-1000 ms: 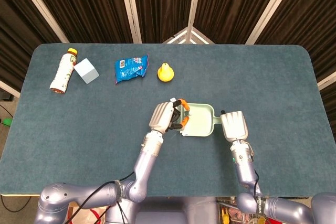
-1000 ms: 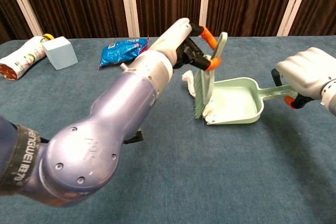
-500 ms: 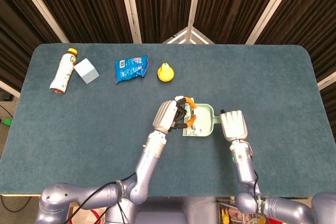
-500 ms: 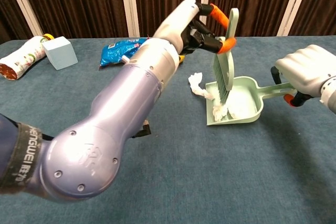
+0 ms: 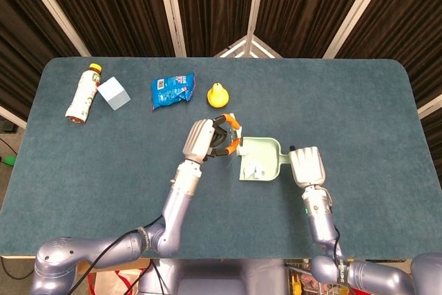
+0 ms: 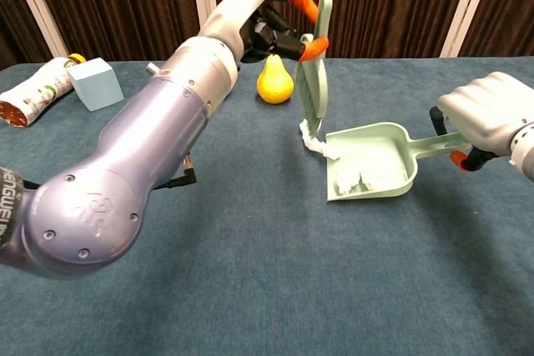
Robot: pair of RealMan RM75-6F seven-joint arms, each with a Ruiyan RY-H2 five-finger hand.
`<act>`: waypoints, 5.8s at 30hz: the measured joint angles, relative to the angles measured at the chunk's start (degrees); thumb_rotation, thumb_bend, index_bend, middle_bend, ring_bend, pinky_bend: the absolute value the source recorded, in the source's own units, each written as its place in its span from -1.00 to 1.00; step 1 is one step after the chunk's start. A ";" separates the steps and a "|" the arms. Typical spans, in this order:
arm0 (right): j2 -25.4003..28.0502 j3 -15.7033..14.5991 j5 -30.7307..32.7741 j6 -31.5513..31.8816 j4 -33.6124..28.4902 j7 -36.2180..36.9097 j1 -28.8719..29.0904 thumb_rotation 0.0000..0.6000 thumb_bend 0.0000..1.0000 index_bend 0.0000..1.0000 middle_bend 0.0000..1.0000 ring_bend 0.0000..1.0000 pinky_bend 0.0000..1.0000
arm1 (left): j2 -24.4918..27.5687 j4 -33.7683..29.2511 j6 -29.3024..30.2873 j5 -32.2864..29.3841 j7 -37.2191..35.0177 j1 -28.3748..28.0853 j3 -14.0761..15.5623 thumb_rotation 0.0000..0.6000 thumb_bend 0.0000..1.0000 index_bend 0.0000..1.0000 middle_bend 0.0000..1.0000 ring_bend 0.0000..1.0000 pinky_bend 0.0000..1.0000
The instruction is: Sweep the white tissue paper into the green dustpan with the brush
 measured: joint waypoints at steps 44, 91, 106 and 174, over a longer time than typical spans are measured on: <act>-2.38 2.25 0.10 -2.18 8.86 4.87 1.85 1.00 0.08 0.23 0.64 0.68 0.76 | -2.46 14.54 -4.37 -1.04 -0.85 -4.32 0.67 1.00 -0.15 0.57 0.99 0.98 1.00; -0.49 2.41 0.59 -0.63 5.15 3.68 1.27 1.00 0.08 0.23 0.64 0.68 0.76 | -1.98 2.34 -0.58 2.76 -1.88 -4.23 0.62 1.00 -0.26 0.56 0.90 0.96 1.00; -3.16 1.44 -0.46 -1.59 7.80 4.55 1.84 1.00 0.09 0.22 0.64 0.68 0.76 | 7.36 -5.38 0.30 2.45 -2.27 1.35 1.40 1.00 -0.26 0.56 0.90 0.96 1.00; -6.43 -0.46 -6.28 -2.10 6.08 6.02 0.58 1.00 0.09 0.22 0.64 0.68 0.76 | 24.16 -18.42 -13.28 -11.96 7.69 3.83 4.96 1.00 -0.18 0.55 0.94 0.98 1.00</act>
